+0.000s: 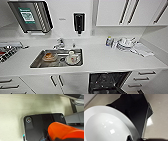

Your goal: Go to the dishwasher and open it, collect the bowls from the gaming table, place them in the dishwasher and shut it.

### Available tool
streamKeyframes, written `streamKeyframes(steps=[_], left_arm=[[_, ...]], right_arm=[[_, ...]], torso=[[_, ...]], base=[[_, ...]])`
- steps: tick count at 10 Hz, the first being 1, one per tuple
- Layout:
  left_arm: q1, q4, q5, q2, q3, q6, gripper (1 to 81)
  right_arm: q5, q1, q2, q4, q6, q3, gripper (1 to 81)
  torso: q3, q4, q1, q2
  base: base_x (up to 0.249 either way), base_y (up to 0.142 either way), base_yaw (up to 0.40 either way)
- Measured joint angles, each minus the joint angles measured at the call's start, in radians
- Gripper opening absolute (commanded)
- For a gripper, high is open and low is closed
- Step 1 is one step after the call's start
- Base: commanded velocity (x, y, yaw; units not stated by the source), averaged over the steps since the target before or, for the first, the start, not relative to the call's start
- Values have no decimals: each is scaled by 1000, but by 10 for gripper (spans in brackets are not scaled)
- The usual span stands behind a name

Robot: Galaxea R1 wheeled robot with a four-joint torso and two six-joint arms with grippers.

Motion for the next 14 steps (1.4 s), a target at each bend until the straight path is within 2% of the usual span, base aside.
streamKeyframes(steps=[2,4,7,8,11,13,14], left_arm=[[-104,0,83,-37,85,-2,10],[-238,0,170,-74,171,-2,10],[-390,-19,353,-81,285,-2,10],[-440,-27,403,-73,301,-2,10],[-574,-53,551,-30,315,-3,10],[-669,-64,627,44,315,-22,10],[-694,-68,644,99,313,-27,10]], right_arm=[[0,0,0,0,0,0,10],[1,10,0,0,0,2,10],[3,32,0,0,0,14,10],[6,38,0,0,0,14,10],[12,50,0,0,1,15,10],[12,50,0,0,0,17,10],[12,50,2,0,0,19,10]], torso=[[-1,0,0,0],[-25,0,0,0],[-127,0,1,1],[-155,0,1,1],[-171,0,2,2],[-171,0,2,2],[-171,0,2,2]], base=[[0,0,0],[0,0,0],[0,0,0],[0,0,0],[0,0,0],[0,0,0],[0,0,0]])
